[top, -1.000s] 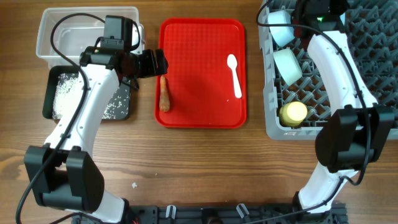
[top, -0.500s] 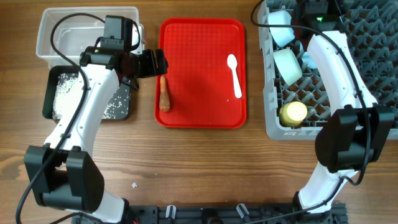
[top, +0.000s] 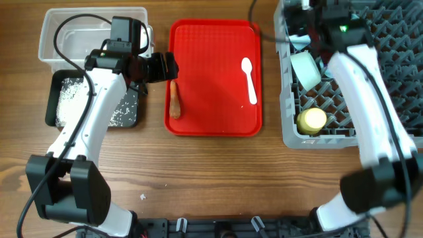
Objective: Sort waste into correct bins and load items into the dishwasher rack
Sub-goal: 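Return the right gripper to the red tray and grasp the white spoon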
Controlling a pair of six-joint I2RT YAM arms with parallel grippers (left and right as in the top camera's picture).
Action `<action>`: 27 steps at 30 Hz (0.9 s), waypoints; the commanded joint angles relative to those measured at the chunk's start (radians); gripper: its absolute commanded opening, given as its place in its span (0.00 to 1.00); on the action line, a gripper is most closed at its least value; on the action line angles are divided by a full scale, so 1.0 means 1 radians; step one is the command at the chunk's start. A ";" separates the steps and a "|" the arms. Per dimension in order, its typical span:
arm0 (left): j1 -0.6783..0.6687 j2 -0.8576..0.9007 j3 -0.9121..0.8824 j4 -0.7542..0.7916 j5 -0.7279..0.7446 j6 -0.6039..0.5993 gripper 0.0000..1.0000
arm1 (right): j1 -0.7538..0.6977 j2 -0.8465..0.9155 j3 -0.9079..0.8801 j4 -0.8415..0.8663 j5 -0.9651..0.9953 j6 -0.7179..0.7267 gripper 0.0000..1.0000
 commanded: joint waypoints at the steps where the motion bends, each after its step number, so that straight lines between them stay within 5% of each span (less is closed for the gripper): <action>1: 0.005 0.002 -0.001 0.003 -0.003 0.002 1.00 | 0.047 -0.071 0.000 -0.046 -0.448 0.172 1.00; 6: 0.005 0.002 -0.001 0.003 -0.003 0.002 1.00 | 0.088 -0.010 -0.041 -0.071 -0.533 0.293 0.99; 12: 0.005 0.002 -0.001 0.003 -0.003 0.002 1.00 | 0.122 0.136 -0.093 -0.090 -0.525 0.427 0.79; 27: 0.005 0.002 -0.001 0.003 -0.003 0.002 1.00 | 0.124 0.421 -0.095 -0.119 -0.371 0.428 0.73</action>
